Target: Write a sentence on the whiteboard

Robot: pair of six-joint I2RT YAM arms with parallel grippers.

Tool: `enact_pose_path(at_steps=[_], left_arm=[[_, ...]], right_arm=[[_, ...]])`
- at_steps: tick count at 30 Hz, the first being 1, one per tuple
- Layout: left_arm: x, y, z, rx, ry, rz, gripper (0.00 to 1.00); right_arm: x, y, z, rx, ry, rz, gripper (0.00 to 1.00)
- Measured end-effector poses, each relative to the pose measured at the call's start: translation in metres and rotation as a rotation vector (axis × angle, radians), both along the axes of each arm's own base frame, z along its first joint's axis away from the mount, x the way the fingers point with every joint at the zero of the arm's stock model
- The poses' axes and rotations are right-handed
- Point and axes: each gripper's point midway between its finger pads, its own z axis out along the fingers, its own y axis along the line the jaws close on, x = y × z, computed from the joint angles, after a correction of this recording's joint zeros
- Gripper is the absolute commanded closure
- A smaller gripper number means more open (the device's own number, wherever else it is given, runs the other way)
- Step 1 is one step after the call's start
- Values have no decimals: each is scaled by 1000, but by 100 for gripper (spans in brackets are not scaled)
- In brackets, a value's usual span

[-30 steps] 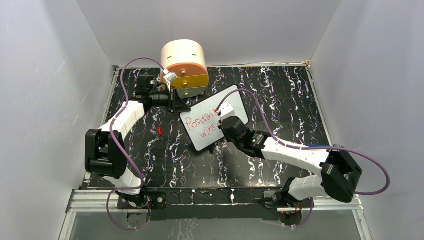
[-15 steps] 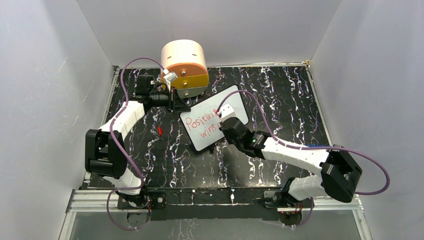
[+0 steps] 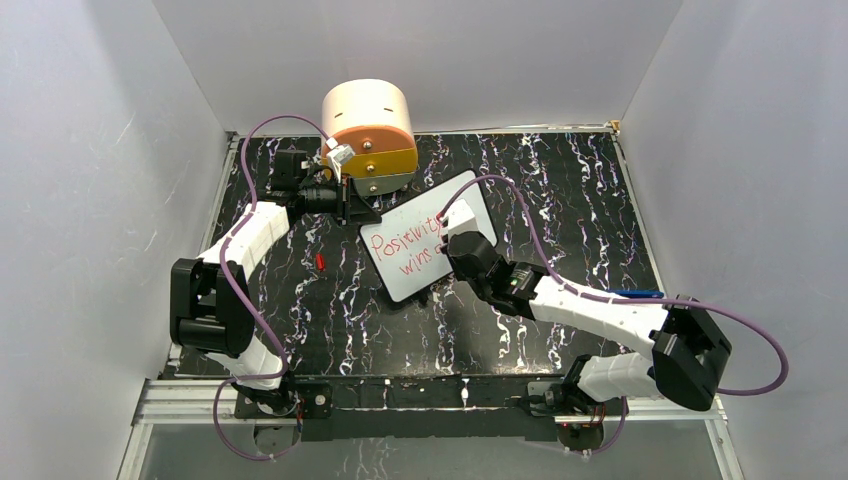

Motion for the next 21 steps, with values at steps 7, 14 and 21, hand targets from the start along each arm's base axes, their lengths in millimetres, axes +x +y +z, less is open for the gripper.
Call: enact_pose_path(at_steps=[7, 14, 21], left_arm=[[0, 0, 0, 0, 0, 0, 100], [0, 0, 0, 0, 0, 0, 100], [0, 0, 0, 0, -1, 0, 100]], right_arm=[[4, 3, 6, 8, -26, 4, 100], [8, 4, 2, 3, -28, 2, 100], [10, 4, -4, -12, -20, -1, 100]])
